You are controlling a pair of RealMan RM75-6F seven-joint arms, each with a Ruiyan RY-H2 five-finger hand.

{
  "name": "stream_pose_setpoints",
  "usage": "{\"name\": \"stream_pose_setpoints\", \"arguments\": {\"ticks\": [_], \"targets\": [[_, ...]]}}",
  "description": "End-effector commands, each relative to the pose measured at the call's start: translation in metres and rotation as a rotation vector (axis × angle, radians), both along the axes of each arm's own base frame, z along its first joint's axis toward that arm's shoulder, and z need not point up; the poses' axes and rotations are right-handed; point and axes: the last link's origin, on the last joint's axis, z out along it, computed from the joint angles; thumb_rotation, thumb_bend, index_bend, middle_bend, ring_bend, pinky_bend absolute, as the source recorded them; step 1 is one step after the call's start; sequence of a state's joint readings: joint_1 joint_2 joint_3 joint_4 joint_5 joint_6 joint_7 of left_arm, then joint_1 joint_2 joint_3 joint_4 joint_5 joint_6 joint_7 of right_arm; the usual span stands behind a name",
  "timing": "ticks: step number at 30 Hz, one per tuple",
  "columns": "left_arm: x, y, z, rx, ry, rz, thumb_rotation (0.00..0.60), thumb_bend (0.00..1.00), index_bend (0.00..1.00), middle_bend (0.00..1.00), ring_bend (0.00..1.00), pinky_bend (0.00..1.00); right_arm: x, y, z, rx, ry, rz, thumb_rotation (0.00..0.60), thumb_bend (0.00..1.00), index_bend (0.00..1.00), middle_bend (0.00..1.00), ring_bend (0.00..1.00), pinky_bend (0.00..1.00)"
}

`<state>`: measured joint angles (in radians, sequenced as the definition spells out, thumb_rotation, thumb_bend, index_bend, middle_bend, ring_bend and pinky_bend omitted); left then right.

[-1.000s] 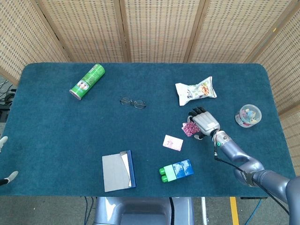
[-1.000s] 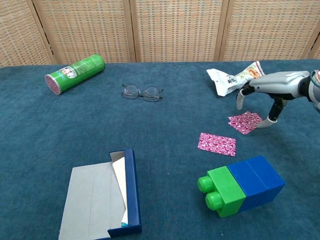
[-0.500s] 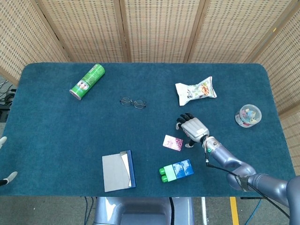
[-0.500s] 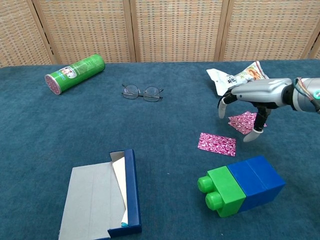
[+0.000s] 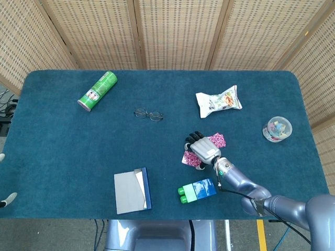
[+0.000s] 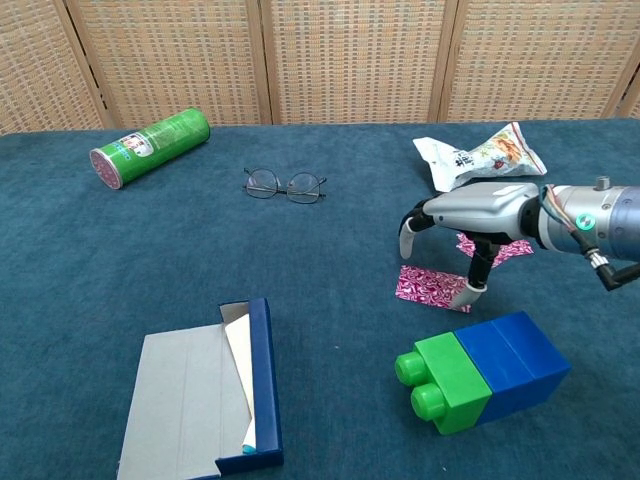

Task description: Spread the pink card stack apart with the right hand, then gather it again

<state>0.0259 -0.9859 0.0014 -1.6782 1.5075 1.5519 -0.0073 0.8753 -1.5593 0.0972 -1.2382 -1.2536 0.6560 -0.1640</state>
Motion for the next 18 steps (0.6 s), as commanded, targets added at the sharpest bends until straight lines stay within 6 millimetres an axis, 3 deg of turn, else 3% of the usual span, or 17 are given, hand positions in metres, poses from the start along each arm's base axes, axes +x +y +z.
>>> {"name": "stream_pose_setpoints", "arguments": {"ticks": [1, 18], "targets": [[-0.001, 0.0, 0.0, 0.002, -0.001, 0.002, 0.6, 0.12, 0.0, 0.0, 0.0, 0.0, 0.002, 0.0, -0.003, 0.0, 0.004, 0.009, 0.6, 0.0, 0.27, 0.14, 0.0, 0.0], [-0.001, -0.002, 0.002, 0.01, -0.001, 0.004, 0.6, 0.12, 0.0, 0.0, 0.0, 0.0, -0.009, -0.011, -0.003, -0.04, 0.064, 0.06, 0.6, 0.0, 0.26, 0.14, 0.0, 0.0]]}}
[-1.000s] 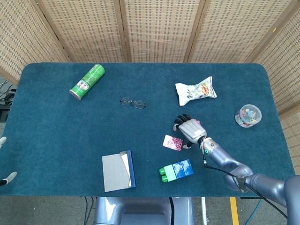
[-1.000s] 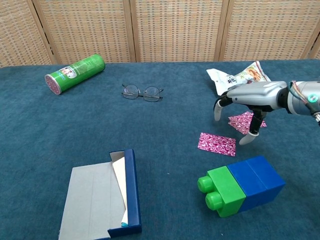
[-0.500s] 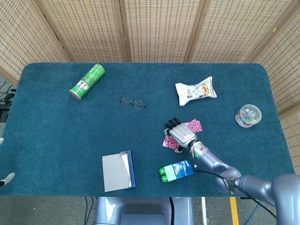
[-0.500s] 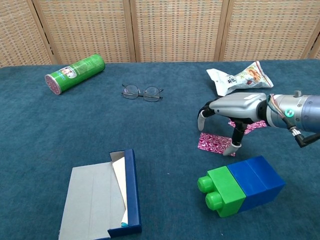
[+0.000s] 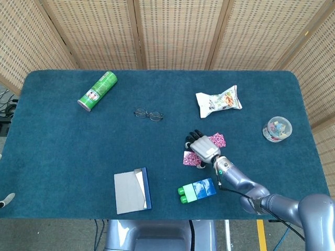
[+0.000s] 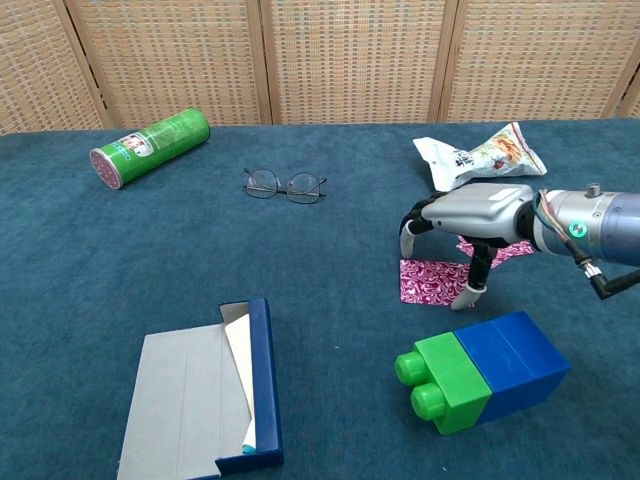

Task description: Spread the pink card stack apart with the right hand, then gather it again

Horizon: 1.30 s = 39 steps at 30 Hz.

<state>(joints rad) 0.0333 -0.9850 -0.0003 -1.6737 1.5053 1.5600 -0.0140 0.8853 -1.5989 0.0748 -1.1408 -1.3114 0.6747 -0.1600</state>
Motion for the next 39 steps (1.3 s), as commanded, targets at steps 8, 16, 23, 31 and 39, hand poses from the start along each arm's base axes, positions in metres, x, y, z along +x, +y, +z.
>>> {"name": "stream_pose_setpoints", "arguments": {"ticks": [8, 16, 23, 31, 39], "targets": [[0.0, 0.002, -0.001, -0.001, 0.001, -0.001, 0.6, 0.12, 0.0, 0.0, 0.0, 0.0, -0.008, -0.013, 0.009, -0.026, 0.027, 0.006, 0.6, 0.0, 0.26, 0.14, 0.0, 0.0], [-0.001, 0.001, -0.001, 0.001, 0.001, 0.005, 0.6, 0.12, 0.0, 0.0, 0.0, 0.0, -0.004, -0.021, 0.013, -0.033, 0.037, 0.026, 0.6, 0.0, 0.26, 0.14, 0.0, 0.0], [-0.001, 0.002, -0.002, -0.006, 0.0, 0.002, 0.6, 0.12, 0.0, 0.0, 0.0, 0.0, -0.002, -0.015, 0.019, -0.027, 0.018, 0.021, 0.6, 0.0, 0.26, 0.14, 0.0, 0.0], [-0.001, 0.003, -0.002, -0.007, -0.003, -0.003, 0.6, 0.12, 0.0, 0.0, 0.0, 0.0, -0.006, -0.009, 0.017, -0.014, 0.027, -0.005, 0.6, 0.0, 0.26, 0.14, 0.0, 0.0], [-0.002, 0.001, -0.002, -0.006, -0.002, 0.003, 0.6, 0.12, 0.0, 0.0, 0.0, 0.0, -0.009, -0.009, 0.012, -0.012, 0.029, -0.026, 0.6, 0.04, 0.29, 0.14, 0.0, 0.0]]}}
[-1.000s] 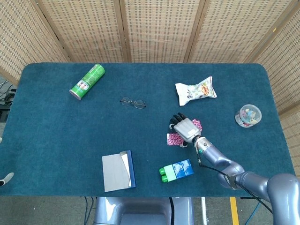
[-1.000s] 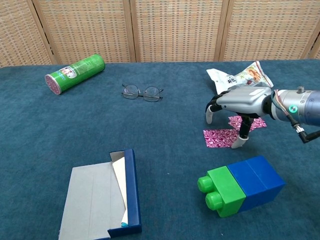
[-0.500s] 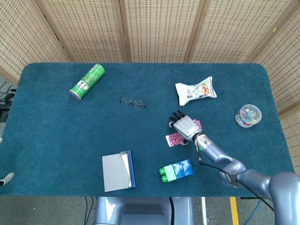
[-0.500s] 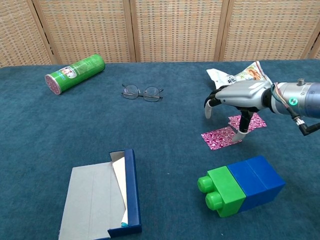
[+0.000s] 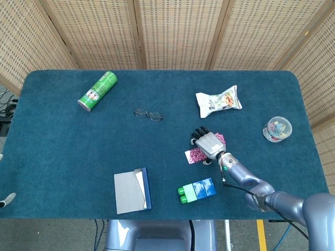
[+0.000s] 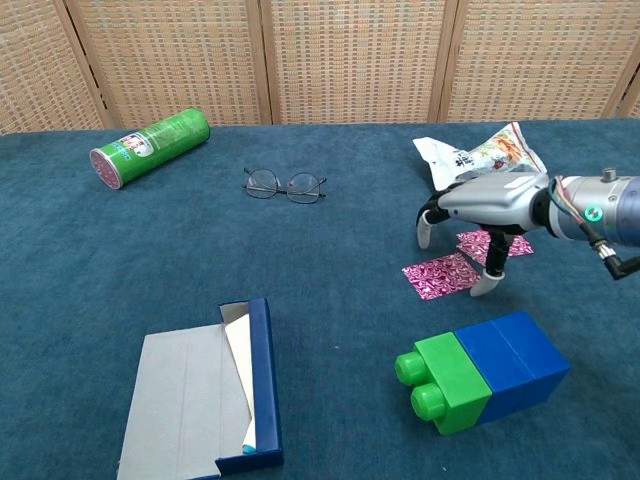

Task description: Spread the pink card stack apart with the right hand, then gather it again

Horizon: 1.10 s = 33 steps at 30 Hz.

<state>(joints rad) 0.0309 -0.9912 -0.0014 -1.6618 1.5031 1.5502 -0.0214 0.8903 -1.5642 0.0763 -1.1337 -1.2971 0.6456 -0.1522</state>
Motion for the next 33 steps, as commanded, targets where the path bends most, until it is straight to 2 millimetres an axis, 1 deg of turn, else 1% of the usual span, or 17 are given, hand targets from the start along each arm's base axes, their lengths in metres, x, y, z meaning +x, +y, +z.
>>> {"name": "stream_pose_setpoints", "arguments": {"ticks": [1, 4, 8, 27, 33], "targets": [[0.0, -0.0001, 0.0001, 0.0, 0.0, 0.0, 0.6, 0.12, 0.0, 0.0, 0.0, 0.0, -0.0006, 0.0, -0.001, 0.0, 0.001, -0.003, 0.6, 0.05, 0.29, 0.14, 0.0, 0.0], [0.0, -0.0002, 0.0001, 0.0, -0.001, 0.0, 0.6, 0.12, 0.0, 0.0, 0.0, 0.0, -0.002, -0.0004, -0.0016, -0.001, 0.004, -0.007, 0.6, 0.05, 0.31, 0.14, 0.0, 0.0], [0.0004, 0.0001, 0.0001, 0.0, 0.0, -0.002, 0.6, 0.12, 0.0, 0.0, 0.0, 0.0, -0.0029, -0.0001, -0.0012, -0.003, 0.001, -0.009, 0.6, 0.1, 0.33, 0.14, 0.0, 0.0], [-0.0002, 0.0002, -0.0001, -0.002, 0.002, 0.0, 0.6, 0.12, 0.0, 0.0, 0.0, 0.0, -0.0041, -0.0005, -0.0044, -0.001, 0.007, -0.015, 0.6, 0.1, 0.36, 0.16, 0.0, 0.0], [-0.0008, 0.0008, -0.0004, -0.003, 0.001, 0.001, 0.6, 0.12, 0.0, 0.0, 0.0, 0.0, -0.0039, -0.0036, -0.004, -0.008, 0.012, -0.017, 0.6, 0.14, 0.36, 0.16, 0.0, 0.0]]}}
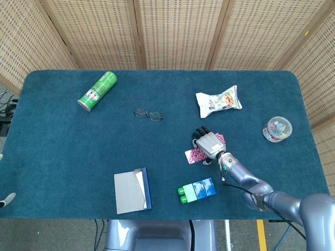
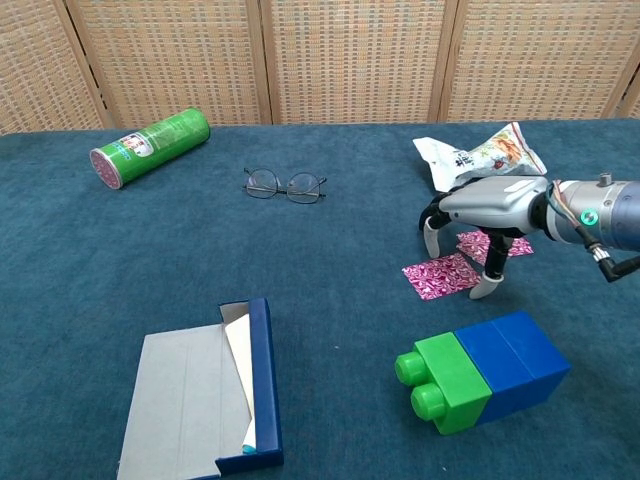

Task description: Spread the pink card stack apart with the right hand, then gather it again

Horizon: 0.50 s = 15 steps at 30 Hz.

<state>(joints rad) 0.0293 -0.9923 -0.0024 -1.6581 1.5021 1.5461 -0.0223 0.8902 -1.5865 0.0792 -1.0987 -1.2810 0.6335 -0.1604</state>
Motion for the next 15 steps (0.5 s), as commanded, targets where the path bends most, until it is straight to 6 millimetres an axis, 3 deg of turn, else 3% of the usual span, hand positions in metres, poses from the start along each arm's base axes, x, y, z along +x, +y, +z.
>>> {"name": "stream_pose_setpoints", "arguments": {"ticks": [1, 15], "targets": [[-0.0002, 0.0001, -0.0004, -0.001, 0.0, 0.001, 0.6, 0.12, 0.0, 0.0, 0.0, 0.0, 0.0005, -0.001, 0.0001, -0.002, 0.002, 0.001, 0.6, 0.15, 0.36, 0.16, 0.0, 0.0], [-0.0015, 0.0, -0.001, -0.003, -0.003, 0.007, 0.6, 0.12, 0.0, 0.0, 0.0, 0.0, 0.0039, -0.0061, 0.0024, -0.011, 0.012, 0.007, 0.6, 0.16, 0.37, 0.16, 0.0, 0.0]]}}
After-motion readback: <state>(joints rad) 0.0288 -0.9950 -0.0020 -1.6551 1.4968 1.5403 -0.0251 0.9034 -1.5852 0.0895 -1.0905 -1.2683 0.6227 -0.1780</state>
